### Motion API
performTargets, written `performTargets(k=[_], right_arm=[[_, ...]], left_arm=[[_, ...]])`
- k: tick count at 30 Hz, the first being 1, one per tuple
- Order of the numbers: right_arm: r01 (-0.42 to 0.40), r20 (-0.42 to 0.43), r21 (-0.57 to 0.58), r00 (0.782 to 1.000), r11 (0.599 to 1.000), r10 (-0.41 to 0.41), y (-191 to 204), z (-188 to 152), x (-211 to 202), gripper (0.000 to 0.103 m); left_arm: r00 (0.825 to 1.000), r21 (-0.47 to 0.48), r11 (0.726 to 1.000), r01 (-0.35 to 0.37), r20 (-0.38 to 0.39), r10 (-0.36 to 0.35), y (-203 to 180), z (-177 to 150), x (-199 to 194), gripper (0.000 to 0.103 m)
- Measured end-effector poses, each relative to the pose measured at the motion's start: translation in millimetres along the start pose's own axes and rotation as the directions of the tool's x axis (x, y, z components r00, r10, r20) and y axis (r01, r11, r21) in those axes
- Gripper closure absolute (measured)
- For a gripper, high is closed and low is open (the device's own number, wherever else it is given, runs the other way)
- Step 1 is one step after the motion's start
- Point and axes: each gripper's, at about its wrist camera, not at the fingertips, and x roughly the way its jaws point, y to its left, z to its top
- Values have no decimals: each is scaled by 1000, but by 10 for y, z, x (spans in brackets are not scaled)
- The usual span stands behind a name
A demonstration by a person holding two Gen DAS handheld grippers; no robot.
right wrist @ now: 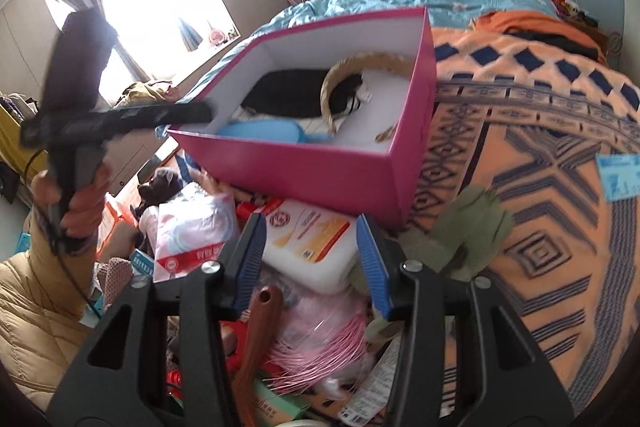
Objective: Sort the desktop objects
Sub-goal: 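Move the left gripper back to the pile beside the box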
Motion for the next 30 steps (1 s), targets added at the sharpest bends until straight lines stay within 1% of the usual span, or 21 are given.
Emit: performTargets(k=[1, 2, 5, 7, 9, 12, 17, 22, 25, 27, 30], right_arm=[[-1, -9, 5, 1000, 1000, 1, 2, -24, 33, 54], [0, -15, 9, 1000, 1000, 0, 3, -40, 57, 54], [7, -53, 21, 999, 1000, -6, 23, -94, 188, 54], [8, -72, 23, 997, 1000, -6, 38, -116, 261, 54], [25, -85, 27, 996, 999, -23, 37, -133, 323, 54], [36, -94, 36, 995, 999, -33, 19, -146, 379, 51], [71, -110, 48, 992, 996, -65, -23, -128, 420, 51], [89, -142, 55, 987, 994, -81, -47, -118, 469, 51], [100, -179, 49, 980, 994, -90, -39, -107, 546, 51], [113, -191, 42, 976, 993, -103, -36, -96, 584, 50], [106, -196, 61, 976, 992, -93, -68, -92, 602, 50]], left_arm=[[1000, 19, 1000, -15, -1, 15, -38, -62, 0, 28], [1000, 25, 1000, -19, -24, 19, -61, -114, 47, 27], [997, 32, 999, -11, -80, 14, -76, -293, 166, 27], [993, 12, 1000, -2, -117, 3, -54, -383, 267, 27], [989, -1, 1000, -3, -145, 3, -21, -443, 347, 27], [985, -7, 1000, -4, -170, 2, -5, -483, 403, 27], [978, -26, 1000, 15, -209, -20, 20, -531, 490, 27], [974, -32, 999, 32, -223, -38, 15, -553, 501, 27], [971, -17, 999, 37, -236, -40, -16, -555, 509, 27], [968, -4, 999, 43, -247, -42, -43, -555, 520, 27], [962, 9, 999, 44, -269, -40, -60, -537, 541, 27]])
